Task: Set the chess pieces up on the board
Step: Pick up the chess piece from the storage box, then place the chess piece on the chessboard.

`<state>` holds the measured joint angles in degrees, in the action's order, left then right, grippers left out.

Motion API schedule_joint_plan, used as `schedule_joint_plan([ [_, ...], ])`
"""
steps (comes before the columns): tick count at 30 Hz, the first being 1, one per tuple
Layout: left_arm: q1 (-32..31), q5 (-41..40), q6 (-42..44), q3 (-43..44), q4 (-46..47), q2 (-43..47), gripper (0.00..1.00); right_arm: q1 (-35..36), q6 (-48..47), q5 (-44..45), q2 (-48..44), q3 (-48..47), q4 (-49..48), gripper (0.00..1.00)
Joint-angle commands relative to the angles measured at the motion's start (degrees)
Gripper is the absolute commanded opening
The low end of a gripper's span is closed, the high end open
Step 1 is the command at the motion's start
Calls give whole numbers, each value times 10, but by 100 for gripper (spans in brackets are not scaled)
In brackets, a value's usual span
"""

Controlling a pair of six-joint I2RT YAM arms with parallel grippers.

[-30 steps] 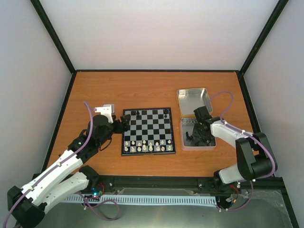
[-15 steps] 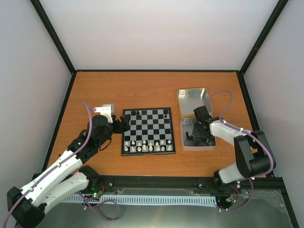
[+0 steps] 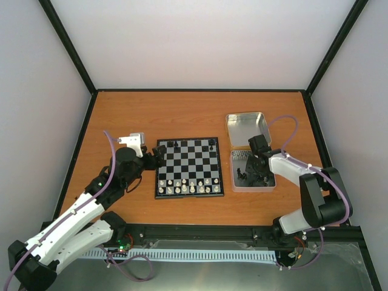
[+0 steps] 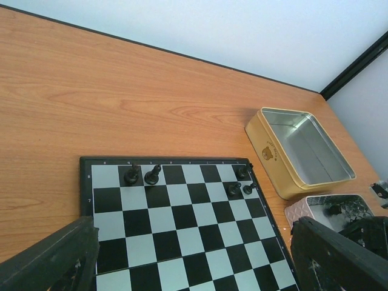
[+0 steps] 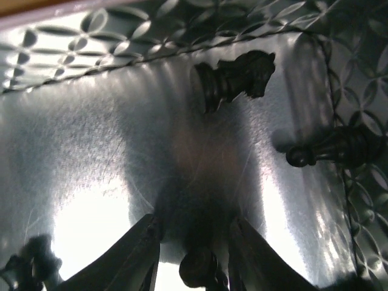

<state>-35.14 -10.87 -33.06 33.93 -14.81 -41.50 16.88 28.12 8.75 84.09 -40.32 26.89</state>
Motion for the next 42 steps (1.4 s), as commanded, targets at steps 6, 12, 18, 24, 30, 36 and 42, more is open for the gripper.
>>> schedule_joint_plan([
  [6,2,-4,-1,3,10,-3,87,-6,-10,-18,-16,12,38,31],
  [12,2,-4,2,5,7,-1,87,-6,-3,-4,-4,13,28,24],
  [18,2,-3,0,3,4,4,87,-7,5,-1,-7,9,14,15],
  [24,2,65,16,-8,37,-1,87,-7,33,-36,-68,9,-17,15],
  [30,2,213,25,-35,136,-17,87,-7,147,-143,-203,33,-106,15],
  [36,2,316,-25,-42,247,-68,85,13,303,-290,-273,89,-283,15],
  [42,0,359,-125,-79,391,-131,75,95,418,-290,-295,125,-433,16],
])
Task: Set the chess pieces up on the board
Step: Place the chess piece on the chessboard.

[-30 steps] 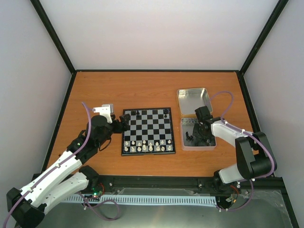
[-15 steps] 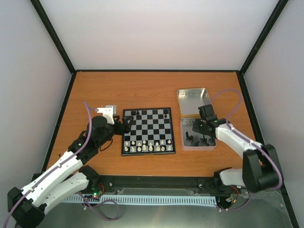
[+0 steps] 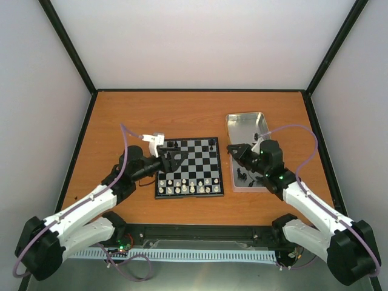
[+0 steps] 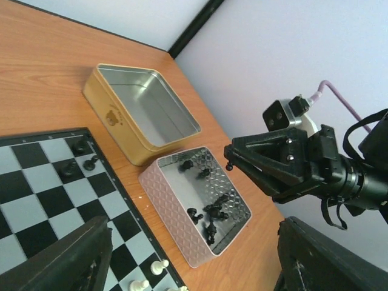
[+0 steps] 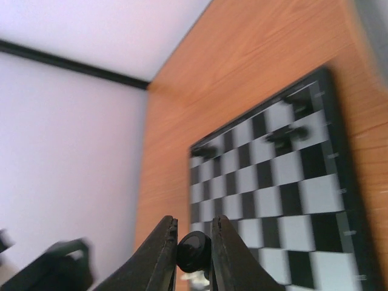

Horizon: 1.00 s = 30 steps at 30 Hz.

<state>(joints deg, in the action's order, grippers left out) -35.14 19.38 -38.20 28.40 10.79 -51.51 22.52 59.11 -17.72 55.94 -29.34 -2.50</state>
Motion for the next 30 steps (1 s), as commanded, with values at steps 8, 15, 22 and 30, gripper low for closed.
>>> schedule_joint_plan([
  [8,-60,17,-81,4,206,-105,72,127,205,3,39,7,-254,16],
  [15,-78,-23,-51,30,228,-138,58,164,248,-14,93,-3,-314,16],
  [22,-79,-45,-44,24,219,-165,52,182,262,-20,120,-7,-349,17],
  [30,-79,16,-40,22,262,-187,25,195,277,-22,137,-6,-369,17],
])
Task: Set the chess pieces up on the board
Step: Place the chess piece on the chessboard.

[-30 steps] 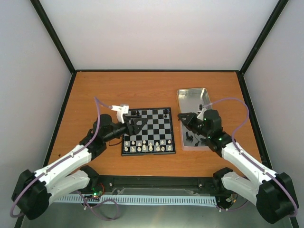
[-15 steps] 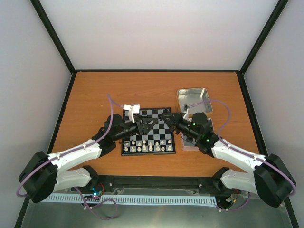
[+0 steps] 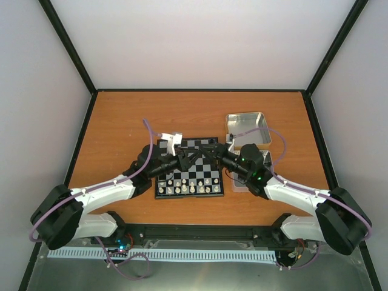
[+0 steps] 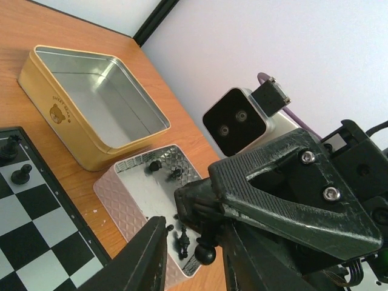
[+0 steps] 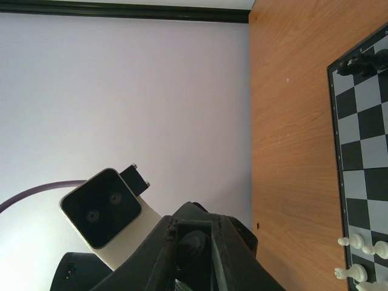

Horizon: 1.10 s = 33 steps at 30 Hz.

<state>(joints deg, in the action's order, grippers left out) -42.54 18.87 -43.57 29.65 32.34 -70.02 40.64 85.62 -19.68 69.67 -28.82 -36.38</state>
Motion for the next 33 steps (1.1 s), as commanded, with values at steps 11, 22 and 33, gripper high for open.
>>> schedule_joint_plan([
  [11,-5,8,24,-9,51,21,9,15,14,-1,-6,-7,-26,17],
  [22,-5,-15,75,1,-25,56,1,11,-74,14,-50,-20,81,40],
  [33,-5,120,210,67,-210,128,1,1,-433,-88,-65,-204,422,59],
])
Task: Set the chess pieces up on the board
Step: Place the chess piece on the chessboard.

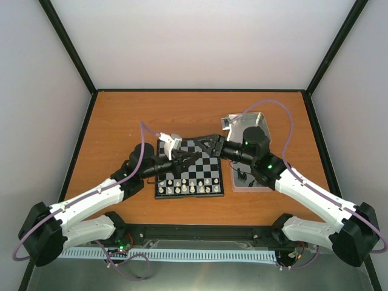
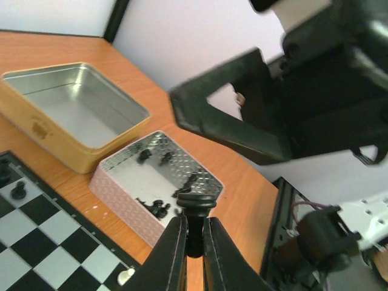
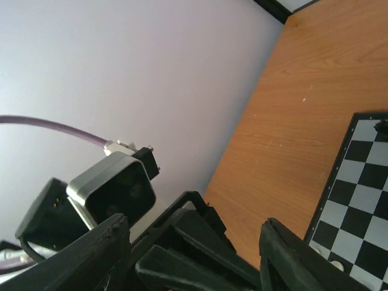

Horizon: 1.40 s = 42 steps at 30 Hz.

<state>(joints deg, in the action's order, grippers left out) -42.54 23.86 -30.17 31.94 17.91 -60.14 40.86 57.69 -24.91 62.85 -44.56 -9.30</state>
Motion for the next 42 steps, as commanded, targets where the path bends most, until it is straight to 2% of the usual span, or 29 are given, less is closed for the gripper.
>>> schedule_joint_plan([
  [1,-4,77,94,51,-81,39,1,-2,-171,-45,3,-49,162,59],
  [8,-4,98,163,86,-169,68,1,-3,-262,-143,-25,-56,195,55],
  [15,-5,124,209,116,-223,64,1,-3,-242,-176,-27,-55,172,31],
  [21,-5,121,214,122,-224,66,1,-2,-236,-186,-13,-55,177,29],
  [27,-5,123,214,121,-229,67,1,-2,-208,-181,-14,-43,138,11],
  [28,-4,119,213,121,-229,67,4,-3,-200,-176,-14,-39,130,9],
  [29,-4,114,209,122,-231,68,14,-3,-192,-168,-16,-35,120,8],
  [30,-4,105,198,123,-234,70,36,-3,-181,-161,-17,-30,105,8],
  [31,-4,94,186,124,-236,71,49,-3,-170,-150,-21,-24,93,8],
  [34,-2,57,129,103,-203,95,70,-3,-118,-110,-35,5,26,8],
  [39,3,6,-50,26,-59,159,83,-3,-13,-89,-41,56,-116,9],
  [42,4,-31,-176,1,-1,169,80,-3,32,-91,-37,74,-179,9],
])
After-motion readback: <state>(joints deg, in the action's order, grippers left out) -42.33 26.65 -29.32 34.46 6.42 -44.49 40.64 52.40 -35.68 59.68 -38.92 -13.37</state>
